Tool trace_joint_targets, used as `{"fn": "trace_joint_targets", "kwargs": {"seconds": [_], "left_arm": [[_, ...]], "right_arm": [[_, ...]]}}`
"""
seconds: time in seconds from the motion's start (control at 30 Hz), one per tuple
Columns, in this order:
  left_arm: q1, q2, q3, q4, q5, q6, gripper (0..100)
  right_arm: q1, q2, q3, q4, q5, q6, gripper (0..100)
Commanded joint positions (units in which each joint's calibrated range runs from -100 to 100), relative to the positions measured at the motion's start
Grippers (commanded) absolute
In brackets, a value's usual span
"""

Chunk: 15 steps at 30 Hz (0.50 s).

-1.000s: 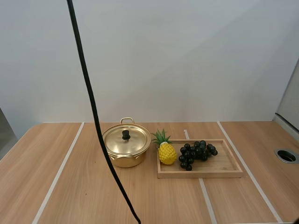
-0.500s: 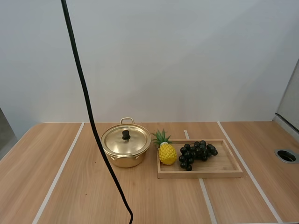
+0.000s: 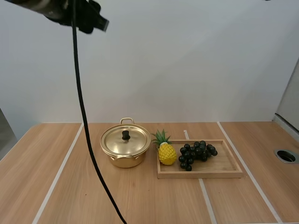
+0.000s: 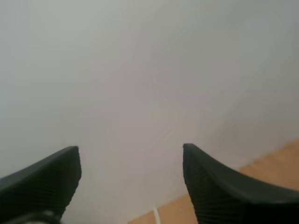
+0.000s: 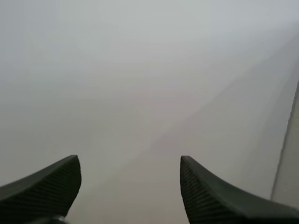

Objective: Open the pot, put the grape inside, and close it

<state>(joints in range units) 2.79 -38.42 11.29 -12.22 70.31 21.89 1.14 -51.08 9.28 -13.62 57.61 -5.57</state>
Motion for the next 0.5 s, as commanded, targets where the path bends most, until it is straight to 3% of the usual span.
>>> {"fn": "trace_joint_targets", "kwargs": {"seconds": [0.0, 0.27, 0.4, 0.47], "left_arm": [[-0.09, 4.2, -0.3, -5.7, 10.4, 7.2, 100], [-0.09, 14.5, -0.3, -6.8, 28.0, 18.6, 100], [-0.15, 19.5, -0.3, -6.8, 29.7, 22.4, 100], [-0.87, 22.0, -0.3, -5.6, 29.7, 22.9, 100]], "right_arm": [[-0.2, -0.8, -0.6, 4.0, 4.1, -9.1, 100], [-0.2, -0.8, -0.6, 17.2, 17.3, -24.0, 100], [-0.2, -0.8, -0.6, 17.8, 24.2, -25.0, 100], [-0.2, -0.9, -0.6, 17.6, 24.4, -25.0, 100]]}}
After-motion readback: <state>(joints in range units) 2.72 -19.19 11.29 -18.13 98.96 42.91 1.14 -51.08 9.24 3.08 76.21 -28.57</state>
